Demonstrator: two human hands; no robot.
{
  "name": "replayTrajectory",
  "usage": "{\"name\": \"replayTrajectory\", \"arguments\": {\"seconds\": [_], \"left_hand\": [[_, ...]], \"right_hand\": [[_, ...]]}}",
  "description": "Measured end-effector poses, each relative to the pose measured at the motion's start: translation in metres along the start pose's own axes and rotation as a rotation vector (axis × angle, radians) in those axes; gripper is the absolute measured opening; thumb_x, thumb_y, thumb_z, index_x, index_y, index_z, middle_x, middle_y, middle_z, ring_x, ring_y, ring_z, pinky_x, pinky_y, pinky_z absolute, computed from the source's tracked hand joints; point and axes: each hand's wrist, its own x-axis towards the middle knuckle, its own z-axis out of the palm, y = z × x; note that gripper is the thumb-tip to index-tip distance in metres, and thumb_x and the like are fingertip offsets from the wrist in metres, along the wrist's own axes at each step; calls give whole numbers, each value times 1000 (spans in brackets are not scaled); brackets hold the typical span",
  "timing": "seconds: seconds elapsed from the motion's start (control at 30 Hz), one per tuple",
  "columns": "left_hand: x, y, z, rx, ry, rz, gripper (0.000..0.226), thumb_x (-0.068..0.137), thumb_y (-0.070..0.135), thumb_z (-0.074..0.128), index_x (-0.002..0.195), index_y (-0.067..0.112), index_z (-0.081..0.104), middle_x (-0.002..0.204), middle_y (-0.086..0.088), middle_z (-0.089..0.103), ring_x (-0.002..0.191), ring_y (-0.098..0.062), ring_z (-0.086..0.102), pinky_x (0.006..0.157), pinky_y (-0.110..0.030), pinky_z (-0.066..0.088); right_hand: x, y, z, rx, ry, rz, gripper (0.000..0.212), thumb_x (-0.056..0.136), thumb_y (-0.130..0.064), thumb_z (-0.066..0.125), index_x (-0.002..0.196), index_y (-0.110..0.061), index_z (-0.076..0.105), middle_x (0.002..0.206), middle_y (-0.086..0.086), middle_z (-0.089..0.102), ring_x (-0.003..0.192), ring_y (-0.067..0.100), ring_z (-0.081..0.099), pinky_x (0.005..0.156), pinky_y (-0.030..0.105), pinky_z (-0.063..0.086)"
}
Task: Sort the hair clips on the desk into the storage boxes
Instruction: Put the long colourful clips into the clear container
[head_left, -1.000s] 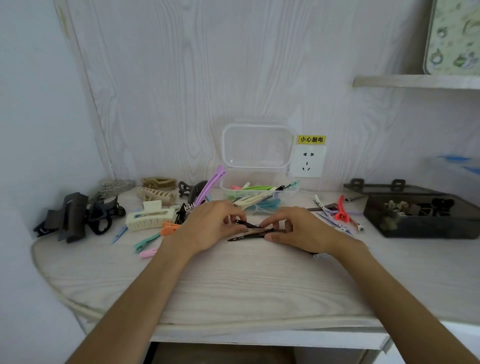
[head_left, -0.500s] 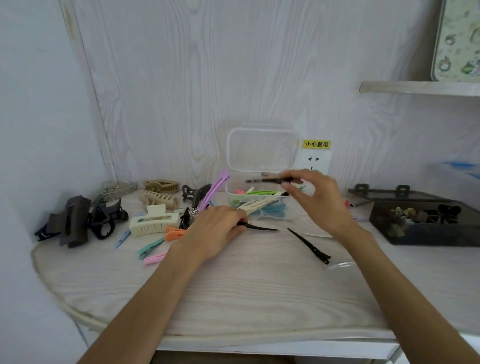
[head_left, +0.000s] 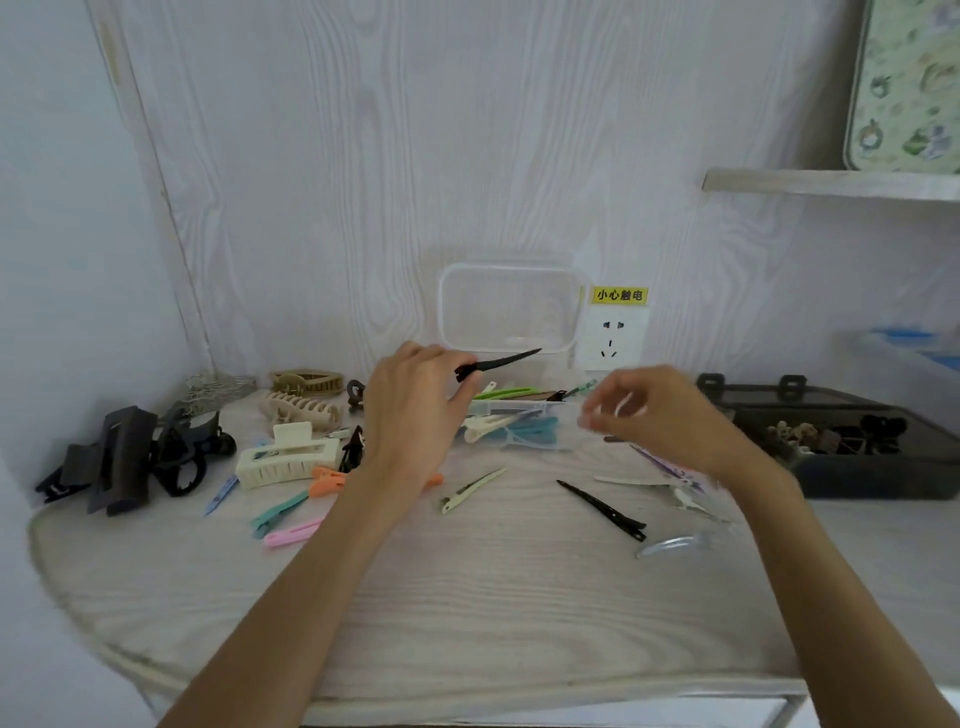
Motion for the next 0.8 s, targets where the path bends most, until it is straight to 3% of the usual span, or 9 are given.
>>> {"name": "replayTrajectory", "arguments": {"seconds": [0.1, 0.2, 0.3, 0.4, 0.5, 0.63, 0.7, 0.8], "left_hand": [[3, 2, 15, -6, -81, -99, 34, 91, 36, 54, 120, 20, 63, 121, -2, 65, 114, -22, 53, 94, -37, 40], [2, -12, 12, 98, -53, -225, 45, 96, 39, 42, 135, 16, 47, 139, -6, 50, 131, -26, 40, 107, -41, 31], [-5, -34, 1, 161, -92, -414, 44, 94, 39, 46, 127, 10, 54, 121, -12, 61, 118, -31, 49, 98, -43, 39], [-13, -43, -2, 140, -273, -423, 32, 90, 40, 54, 107, 17, 69, 75, -2, 62, 77, -23, 60, 74, -34, 49], [-13, -40, -6, 145, -277, -402, 28, 92, 39, 52, 108, 23, 68, 70, 2, 60, 65, -18, 54, 65, -29, 42], [-11, -36, -11, 63, -48, -389, 36, 96, 41, 41, 95, 18, 68, 66, -3, 62, 60, -22, 54, 54, -29, 37], [-8, -30, -12, -48, 64, -349, 33, 98, 39, 38, 102, 19, 64, 69, 0, 60, 61, -19, 55, 49, -27, 37], [0, -18, -3, -89, 111, -197, 30, 100, 31, 35, 119, 21, 56, 86, -3, 57, 80, -21, 54, 64, -34, 44]], "right_hand": [[-20, 12, 12, -155, -291, 123, 28, 70, -42, 75, 93, -30, 67, 86, -14, 62, 77, 2, 57, 69, 15, 45], [-24, 19, 28, -159, -228, 105, 19, 75, -37, 73, 92, -32, 68, 84, -13, 58, 74, 4, 52, 64, 12, 40], [-18, 12, 39, -144, -232, -31, 9, 80, -31, 69, 88, -32, 72, 89, -10, 61, 80, 5, 54, 71, 18, 44], [-9, -2, 58, -156, -286, -238, 12, 83, -33, 66, 92, -30, 73, 115, -12, 58, 107, 3, 48, 94, 24, 39], [2, -18, 78, -147, -344, -377, 14, 85, -29, 63, 97, -28, 71, 136, -11, 49, 126, 2, 39, 105, 23, 34], [7, -27, 95, -109, -293, -429, 14, 87, -26, 62, 98, -24, 70, 109, -7, 66, 100, 7, 59, 90, 31, 49], [6, -25, 95, -165, -264, -469, 16, 86, -27, 62, 99, -24, 71, 99, -6, 67, 89, 9, 59, 82, 30, 50], [5, -19, 85, -138, -194, -485, 15, 84, -23, 65, 96, -20, 73, 95, -3, 69, 86, 10, 60, 76, 21, 46]]}}
